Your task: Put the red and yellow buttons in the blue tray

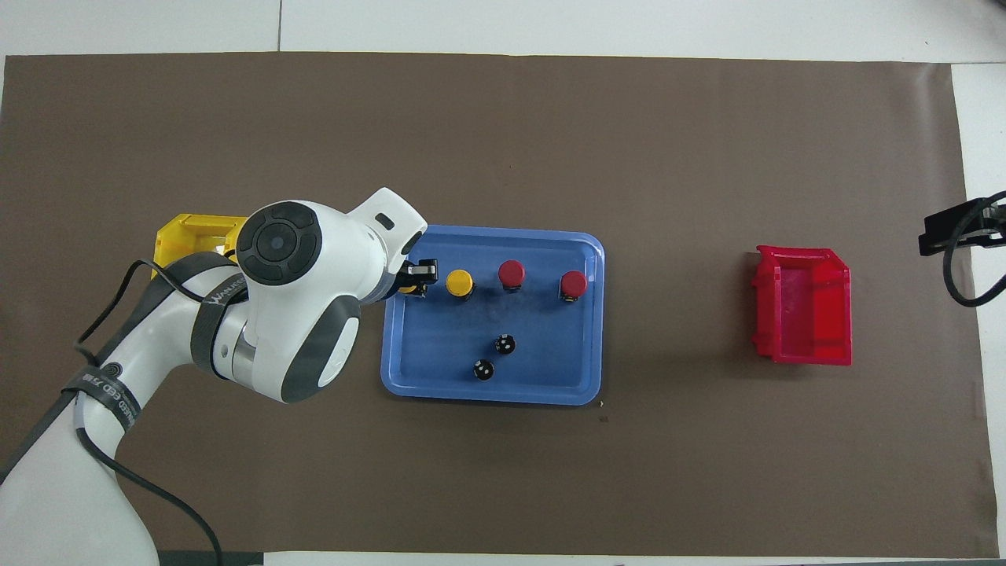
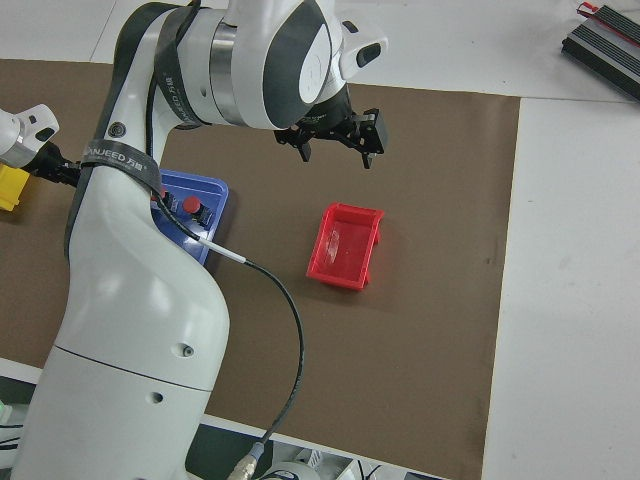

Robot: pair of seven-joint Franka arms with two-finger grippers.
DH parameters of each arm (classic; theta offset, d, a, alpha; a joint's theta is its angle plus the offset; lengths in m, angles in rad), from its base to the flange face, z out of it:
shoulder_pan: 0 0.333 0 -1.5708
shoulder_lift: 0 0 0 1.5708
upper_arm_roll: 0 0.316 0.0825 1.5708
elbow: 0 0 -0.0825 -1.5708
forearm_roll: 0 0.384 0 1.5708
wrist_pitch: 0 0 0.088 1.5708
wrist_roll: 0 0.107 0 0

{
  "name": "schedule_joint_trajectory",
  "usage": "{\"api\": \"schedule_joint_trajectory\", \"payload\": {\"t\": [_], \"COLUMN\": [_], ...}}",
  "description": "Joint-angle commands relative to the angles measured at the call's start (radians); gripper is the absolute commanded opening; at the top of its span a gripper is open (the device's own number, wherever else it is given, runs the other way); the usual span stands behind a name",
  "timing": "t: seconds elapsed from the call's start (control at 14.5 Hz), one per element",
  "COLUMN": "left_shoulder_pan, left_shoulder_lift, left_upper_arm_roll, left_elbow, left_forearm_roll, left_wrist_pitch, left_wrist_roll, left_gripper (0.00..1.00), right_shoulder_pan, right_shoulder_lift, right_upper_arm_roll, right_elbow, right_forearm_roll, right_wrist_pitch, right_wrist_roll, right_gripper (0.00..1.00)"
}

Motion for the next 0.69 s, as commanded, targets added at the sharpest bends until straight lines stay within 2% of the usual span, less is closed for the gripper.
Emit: {"api": "schedule_joint_trajectory", "payload": {"t": [0.0,0.07,0.21,0.28,0.41,0.62], "left_shoulder_pan": [-0.017,-0.017,-0.002,0.016,0.054,0.185], "left_shoulder_lift": [-0.009,-0.012,-0.029,-0.038,-0.055,-0.147], "left_upper_arm_roll": [0.017,0.020,0.026,0.027,0.033,0.033], "left_elbow": [-0.006,0.006,0.081,0.148,0.239,0.279], "left_forearm_roll": [-0.018,-0.018,-0.016,-0.009,-0.008,-0.007], "left_wrist_pitch": [-0.005,-0.039,-0.201,-0.336,-0.488,-0.579], "left_wrist_roll": [-0.011,-0.011,0.005,0.025,0.128,0.296], "left_gripper": [0.92,1.00,1.00,1.00,1.00,1.00], "right_shoulder_pan": [-0.003,-0.003,-0.003,-0.003,-0.003,-0.003], "right_shoulder_lift": [-0.010,-0.010,-0.010,-0.010,-0.010,-0.010], "right_upper_arm_roll": [0.004,0.004,0.004,0.004,0.004,0.004], "right_elbow": [-0.007,-0.007,-0.007,-0.006,-0.007,-0.007], "right_forearm_roll": [-0.002,-0.002,-0.002,-0.002,-0.002,-0.002], "right_wrist_pitch": [-0.015,-0.015,-0.015,-0.015,-0.015,-0.015], "right_wrist_roll": [-0.018,-0.018,-0.018,-0.018,-0.018,-0.018], "right_gripper": [1.00,1.00,1.00,1.00,1.00,1.00]}}
